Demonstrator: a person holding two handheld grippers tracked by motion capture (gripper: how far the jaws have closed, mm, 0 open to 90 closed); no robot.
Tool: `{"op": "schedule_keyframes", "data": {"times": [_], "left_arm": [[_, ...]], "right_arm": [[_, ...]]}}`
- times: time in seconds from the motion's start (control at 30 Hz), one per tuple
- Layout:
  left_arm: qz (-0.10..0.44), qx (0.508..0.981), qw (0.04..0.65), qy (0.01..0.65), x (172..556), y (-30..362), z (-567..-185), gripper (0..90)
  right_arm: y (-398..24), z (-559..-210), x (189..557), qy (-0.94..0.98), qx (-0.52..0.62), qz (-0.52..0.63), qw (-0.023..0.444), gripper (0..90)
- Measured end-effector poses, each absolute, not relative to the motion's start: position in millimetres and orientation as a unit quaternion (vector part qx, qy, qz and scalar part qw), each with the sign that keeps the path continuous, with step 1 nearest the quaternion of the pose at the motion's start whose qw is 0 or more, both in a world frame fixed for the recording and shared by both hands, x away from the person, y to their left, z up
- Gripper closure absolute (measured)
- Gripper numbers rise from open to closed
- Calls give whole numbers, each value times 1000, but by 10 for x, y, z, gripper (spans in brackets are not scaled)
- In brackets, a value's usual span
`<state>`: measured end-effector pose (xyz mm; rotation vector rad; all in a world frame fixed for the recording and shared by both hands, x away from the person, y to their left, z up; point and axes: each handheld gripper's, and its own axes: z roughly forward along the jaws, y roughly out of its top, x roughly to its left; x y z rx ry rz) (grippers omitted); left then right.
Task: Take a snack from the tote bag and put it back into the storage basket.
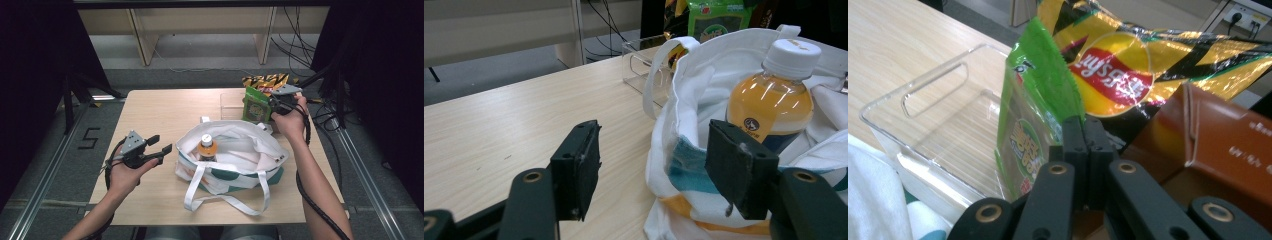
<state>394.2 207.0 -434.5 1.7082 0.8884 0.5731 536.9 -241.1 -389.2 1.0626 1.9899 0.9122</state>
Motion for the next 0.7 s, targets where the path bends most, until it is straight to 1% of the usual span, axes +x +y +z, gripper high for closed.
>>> {"op": "schedule_keyframes", "data": {"times": [0.03, 0.17, 0.2, 0.37, 0.57, 0.7], "left_arm": [[242, 718, 536, 373, 3943, 2074, -4345, 381], [240, 716, 539, 374, 3949, 2081, -4348, 381], [240, 715, 540, 374, 3949, 2079, -4348, 381], [239, 718, 536, 374, 3944, 2070, -4351, 381], [241, 716, 537, 375, 3947, 2079, -4350, 381], [240, 718, 536, 374, 3947, 2068, -4352, 381]], "right_arm": [[-2410, -3913, 5372, 765, 408, 354, 352, 900], [-2424, -3944, 5367, 772, 408, 345, 344, 900], [-2423, -3960, 5371, 768, 410, 347, 350, 900], [-2458, -3952, 5363, 776, 410, 332, 346, 900], [-2512, -3989, 5344, 773, 410, 329, 354, 900], [-2531, -3954, 5315, 774, 416, 329, 346, 900]]}}
